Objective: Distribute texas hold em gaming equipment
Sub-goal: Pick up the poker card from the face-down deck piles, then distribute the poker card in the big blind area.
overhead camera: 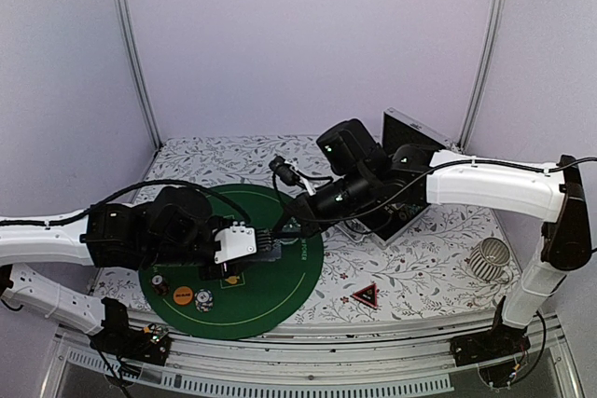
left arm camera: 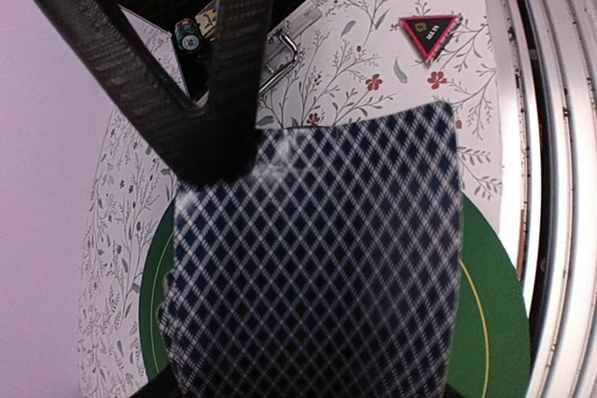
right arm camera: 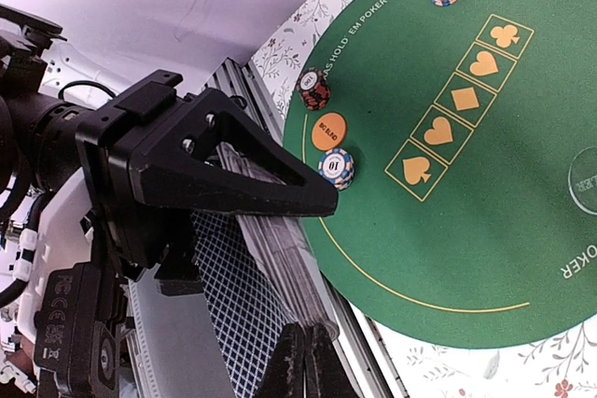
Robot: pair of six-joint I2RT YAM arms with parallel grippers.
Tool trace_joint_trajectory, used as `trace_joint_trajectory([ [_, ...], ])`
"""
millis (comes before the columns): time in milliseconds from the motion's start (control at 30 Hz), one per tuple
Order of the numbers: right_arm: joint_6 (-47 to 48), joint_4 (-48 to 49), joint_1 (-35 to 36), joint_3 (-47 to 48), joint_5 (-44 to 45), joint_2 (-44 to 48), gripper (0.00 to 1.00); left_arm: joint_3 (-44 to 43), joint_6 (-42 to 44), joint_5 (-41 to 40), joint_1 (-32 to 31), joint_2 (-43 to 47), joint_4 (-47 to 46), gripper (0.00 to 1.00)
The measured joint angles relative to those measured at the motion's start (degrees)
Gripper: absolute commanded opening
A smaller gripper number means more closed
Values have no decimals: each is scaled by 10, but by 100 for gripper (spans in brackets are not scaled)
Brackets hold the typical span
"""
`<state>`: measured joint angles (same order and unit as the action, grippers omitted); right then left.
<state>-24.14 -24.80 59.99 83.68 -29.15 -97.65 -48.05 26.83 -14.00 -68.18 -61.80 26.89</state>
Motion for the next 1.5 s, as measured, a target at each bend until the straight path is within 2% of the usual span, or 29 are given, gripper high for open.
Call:
trace_joint_trajectory([
  [767,11,-34,-17,-32,61,103,2,12,-42,0,15,-6,-24,48],
  [1233,13,-35,-102,-35,107,161,2,50,-94,-7,97,-6,-41,47],
  [1500,16,-32,-128,-38,128,162,2,50,-105,-13,158,-5,-53,47],
])
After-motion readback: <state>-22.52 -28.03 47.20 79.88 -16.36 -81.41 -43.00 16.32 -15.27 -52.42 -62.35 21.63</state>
